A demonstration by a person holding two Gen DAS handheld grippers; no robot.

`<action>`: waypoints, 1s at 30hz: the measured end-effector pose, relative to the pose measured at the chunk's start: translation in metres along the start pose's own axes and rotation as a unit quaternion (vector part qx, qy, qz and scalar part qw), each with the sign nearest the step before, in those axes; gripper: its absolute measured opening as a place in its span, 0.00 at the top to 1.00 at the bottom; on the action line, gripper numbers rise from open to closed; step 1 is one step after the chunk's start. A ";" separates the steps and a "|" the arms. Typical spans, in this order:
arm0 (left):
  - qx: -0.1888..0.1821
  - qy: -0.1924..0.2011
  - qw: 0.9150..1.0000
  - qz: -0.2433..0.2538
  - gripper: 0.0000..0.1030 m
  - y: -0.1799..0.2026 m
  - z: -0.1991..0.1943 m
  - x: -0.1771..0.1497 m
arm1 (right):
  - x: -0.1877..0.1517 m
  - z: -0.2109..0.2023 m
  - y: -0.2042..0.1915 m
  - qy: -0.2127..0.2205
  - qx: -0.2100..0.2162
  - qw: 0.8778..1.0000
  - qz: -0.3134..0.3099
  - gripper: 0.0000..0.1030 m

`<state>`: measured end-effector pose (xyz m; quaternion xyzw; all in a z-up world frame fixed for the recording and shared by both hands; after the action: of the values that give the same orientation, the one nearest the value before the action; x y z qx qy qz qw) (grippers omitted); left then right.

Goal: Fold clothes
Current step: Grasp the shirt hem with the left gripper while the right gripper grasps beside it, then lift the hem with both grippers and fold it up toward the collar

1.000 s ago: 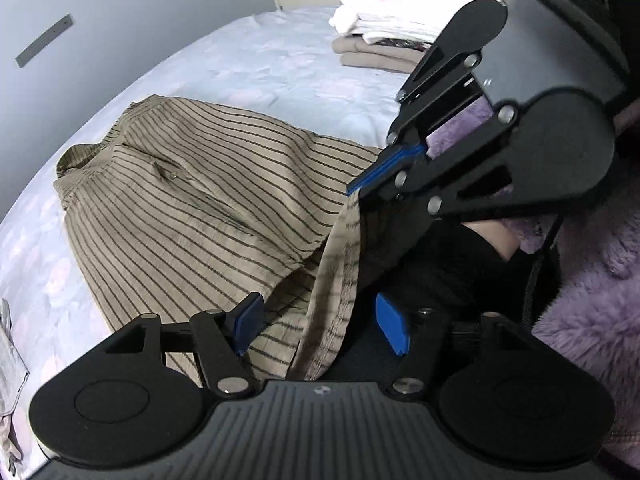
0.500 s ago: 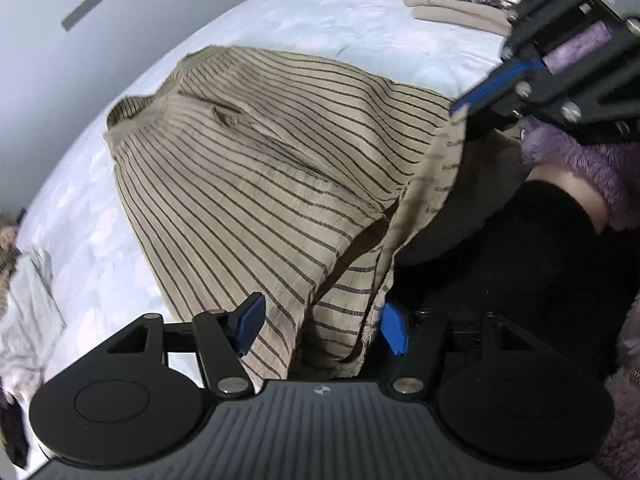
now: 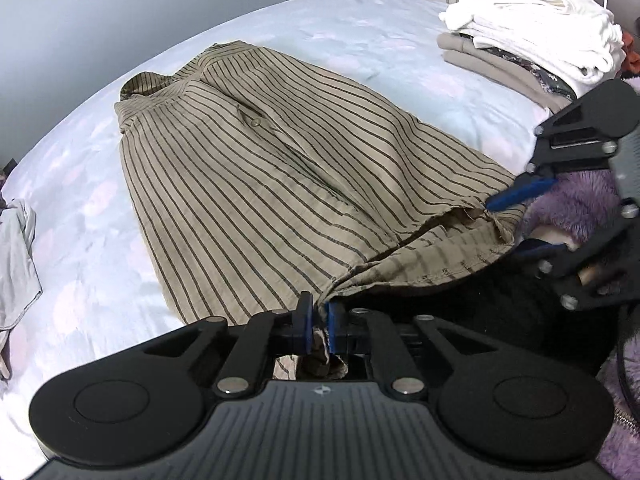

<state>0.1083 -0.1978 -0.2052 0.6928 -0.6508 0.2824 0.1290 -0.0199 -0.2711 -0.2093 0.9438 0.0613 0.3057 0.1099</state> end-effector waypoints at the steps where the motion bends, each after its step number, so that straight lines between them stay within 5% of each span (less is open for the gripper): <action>1: 0.000 -0.001 1.000 0.001 0.95 0.001 -0.001 -0.001 | -0.003 0.007 0.003 -0.015 -0.026 0.999 -0.019 0.57; 10: -0.006 -0.023 0.999 0.031 0.94 0.005 0.010 -0.004 | -0.012 0.033 0.022 -0.062 -0.033 0.997 -0.040 0.45; 12: -0.003 -0.027 0.998 0.049 0.88 0.007 0.013 -0.004 | -0.014 0.038 0.026 -0.070 -0.030 0.996 -0.043 0.45; 16: 0.005 -0.038 0.997 0.071 0.61 0.008 0.017 -0.005 | -0.017 0.047 0.033 -0.085 -0.022 0.996 -0.033 0.46; 17: 0.008 -0.041 0.996 0.076 0.53 0.007 0.017 -0.005 | -0.017 0.049 0.035 -0.088 -0.019 0.996 -0.024 0.48; 21: 0.014 -0.053 0.995 0.087 0.50 0.006 0.019 -0.009 | -0.018 0.055 0.037 -0.094 -0.022 0.995 -0.015 0.70; 24: 0.012 -0.053 0.995 0.085 0.62 0.006 0.019 -0.010 | -0.021 0.055 0.035 -0.095 -0.039 0.994 -0.022 0.89; 26: 0.013 -0.049 0.996 0.079 0.87 0.003 0.017 -0.009 | -0.021 0.052 0.034 -0.090 -0.053 0.994 -0.031 0.93; 30: 0.028 -0.026 0.997 0.068 0.96 -0.003 0.009 -0.002 | -0.015 0.039 0.033 -0.062 -0.076 0.994 -0.041 0.96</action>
<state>0.1129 -0.2008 -0.2128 0.6572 -0.6917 0.2905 0.0729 -0.0071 -0.3124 -0.2407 0.9465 0.0695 0.2460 0.1971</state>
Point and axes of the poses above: each gripper's, at about its wrist camera, not at the fingertips, and z roughly the way its jaws point, y to its right, x to its top, the point moved 9 cm from there along z, roughly the way its jaws point
